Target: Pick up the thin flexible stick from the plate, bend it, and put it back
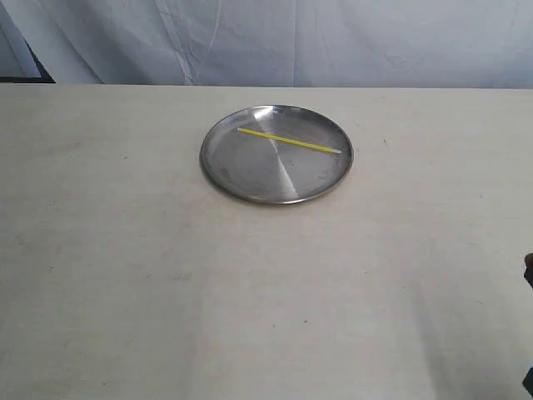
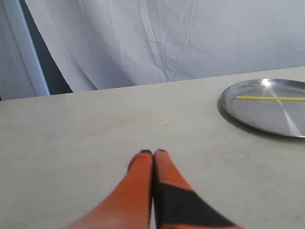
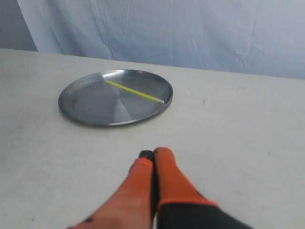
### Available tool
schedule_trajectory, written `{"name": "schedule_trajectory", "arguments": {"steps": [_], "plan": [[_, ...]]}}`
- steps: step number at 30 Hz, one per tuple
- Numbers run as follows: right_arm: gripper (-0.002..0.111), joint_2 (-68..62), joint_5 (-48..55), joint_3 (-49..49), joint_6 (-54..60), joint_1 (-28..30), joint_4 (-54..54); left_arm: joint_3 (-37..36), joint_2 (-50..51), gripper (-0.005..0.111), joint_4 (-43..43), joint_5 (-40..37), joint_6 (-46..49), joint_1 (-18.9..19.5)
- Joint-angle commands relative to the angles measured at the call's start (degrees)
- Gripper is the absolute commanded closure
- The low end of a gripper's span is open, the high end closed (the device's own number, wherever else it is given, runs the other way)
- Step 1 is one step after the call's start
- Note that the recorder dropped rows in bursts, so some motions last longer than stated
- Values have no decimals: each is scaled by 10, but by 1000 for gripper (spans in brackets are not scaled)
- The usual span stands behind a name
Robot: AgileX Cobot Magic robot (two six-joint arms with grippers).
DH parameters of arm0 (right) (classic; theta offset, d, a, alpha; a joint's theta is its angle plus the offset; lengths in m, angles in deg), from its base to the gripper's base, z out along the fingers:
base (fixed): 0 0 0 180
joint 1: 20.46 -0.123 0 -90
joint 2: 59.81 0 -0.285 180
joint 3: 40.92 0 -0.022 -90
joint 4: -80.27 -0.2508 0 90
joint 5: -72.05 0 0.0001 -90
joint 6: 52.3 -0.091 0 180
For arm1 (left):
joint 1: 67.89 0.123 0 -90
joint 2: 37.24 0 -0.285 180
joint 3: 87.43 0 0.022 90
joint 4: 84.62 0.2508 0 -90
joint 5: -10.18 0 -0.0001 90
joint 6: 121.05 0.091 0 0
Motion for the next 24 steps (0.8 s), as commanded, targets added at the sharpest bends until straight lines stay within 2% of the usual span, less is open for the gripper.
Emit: {"name": "schedule_trajectory", "arguments": {"steps": [1, 5, 7, 9, 12, 17, 21, 24], "plan": [[109, 2, -150, 1, -28, -1, -96, -2, -4, 107, 2, 3, -1, -3], [109, 2, -325, 1, -108, -1, -285, -2, -4, 107, 2, 3, -1, -3], [109, 2, -376, 1, -185, -1, -362, -2, -4, 107, 2, 3, -1, -3], [109, 2, -385, 1, -252, -2, -373, -2, -4, 107, 2, 3, -1, -3], [109, 2, -377, -2, -262, -2, -372, -2, -4, 107, 2, 3, -1, -3], [109, -76, -297, -74, -154, -2, -373, -2, -4, 107, 2, 3, -1, -3], [109, -251, -167, -199, 9, -2, -361, -2, -4, 107, 2, 3, -1, -3], [109, -417, -56, -335, 86, -2, -300, -2, -4, 107, 2, 3, -1, -3]]}}
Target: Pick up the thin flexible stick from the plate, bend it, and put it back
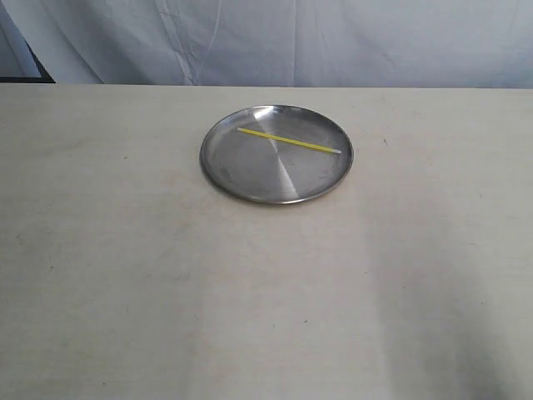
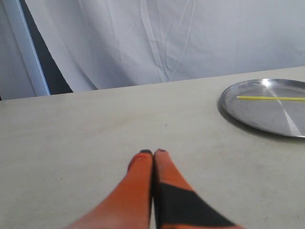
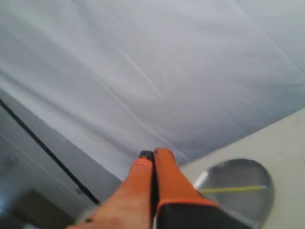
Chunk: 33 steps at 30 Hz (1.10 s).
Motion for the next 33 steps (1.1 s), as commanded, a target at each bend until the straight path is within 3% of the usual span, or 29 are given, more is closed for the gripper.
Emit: {"name": "schedule_trajectory", "arguments": {"steps": [1, 8, 10, 13, 17, 25, 33], "plan": [[109, -245, 171, -196, 121, -2, 100, -2, -4, 107, 2, 3, -1, -3], [108, -620, 311, -506, 157, -2, 305, -2, -4, 107, 2, 3, -1, -3], [99, -697, 358, -586, 206, -2, 311, -2, -4, 107, 2, 3, -1, -3], [73, -805, 437, -706, 287, -2, 283, -2, -4, 107, 2, 3, -1, -3], [53, -904, 505, -823, 303, -13, 300, -2, -4, 107, 2, 3, -1, -3], [53, -1042, 613, -966, 377, -42, 366, -2, -4, 107, 2, 3, -1, -3], [53, -1141, 609, -1029, 406, -42, 407, -2, -4, 107, 2, 3, -1, -3]]}}
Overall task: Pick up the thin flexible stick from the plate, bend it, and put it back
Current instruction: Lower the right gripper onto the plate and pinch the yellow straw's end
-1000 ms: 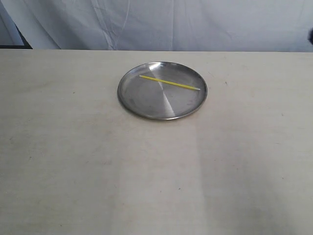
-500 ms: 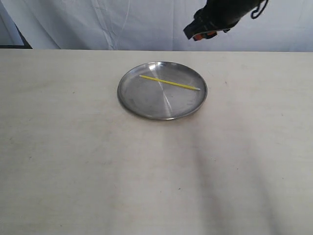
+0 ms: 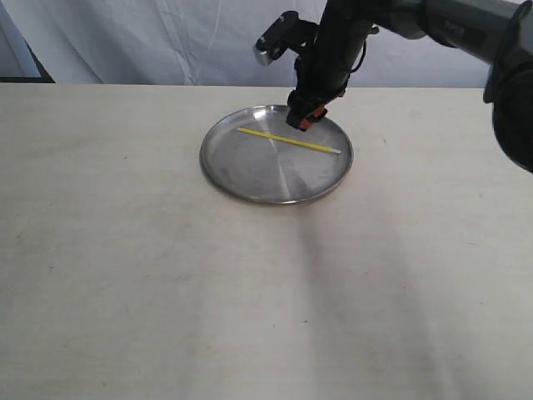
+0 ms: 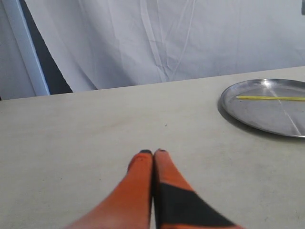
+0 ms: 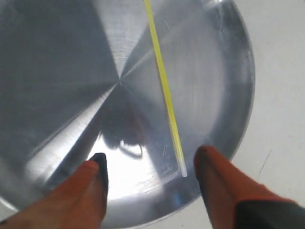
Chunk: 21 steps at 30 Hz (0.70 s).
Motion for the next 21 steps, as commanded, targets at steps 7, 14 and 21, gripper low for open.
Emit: {"name": "schedule_trajectory", "arguments": {"steps": [7, 14, 21], "plan": [[53, -87, -42, -43, 24, 4, 42, -2, -4, 107, 2, 3, -1, -3], [53, -104, -4, -95, 10, 50, -108, -2, -4, 107, 2, 3, -1, -3], [54, -130, 0, -95, 12, 82, -148, -2, -4, 107, 3, 3, -1, -3]]}}
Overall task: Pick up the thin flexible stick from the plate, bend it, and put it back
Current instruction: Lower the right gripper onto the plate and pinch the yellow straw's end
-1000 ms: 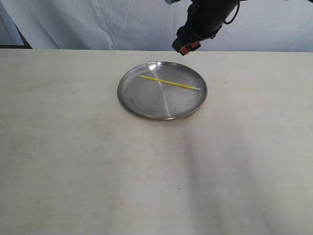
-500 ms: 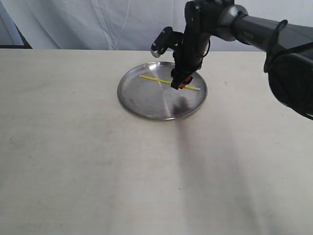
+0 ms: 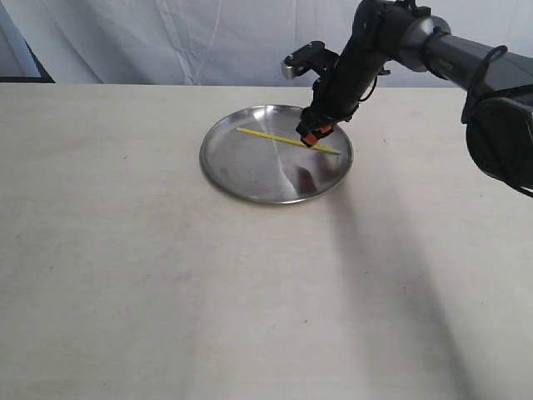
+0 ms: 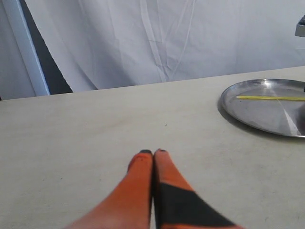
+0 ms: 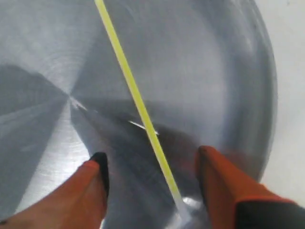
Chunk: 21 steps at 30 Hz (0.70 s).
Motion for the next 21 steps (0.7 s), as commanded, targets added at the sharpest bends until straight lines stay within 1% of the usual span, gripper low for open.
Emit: {"name": "schedule_trajectory", "arguments": {"steps": [1, 16, 19, 21], "plan": [[54, -12, -1, -4, 9, 10, -15, -2, -4, 107, 4, 3, -1, -3], [54, -32, 14, -4, 12, 10, 2, -2, -4, 107, 4, 3, -1, -3], [59, -32, 21, -4, 12, 8, 2, -2, -4, 107, 4, 3, -1, -3], [65, -32, 32, -4, 12, 8, 2, -2, -4, 107, 4, 3, -1, -3]]}}
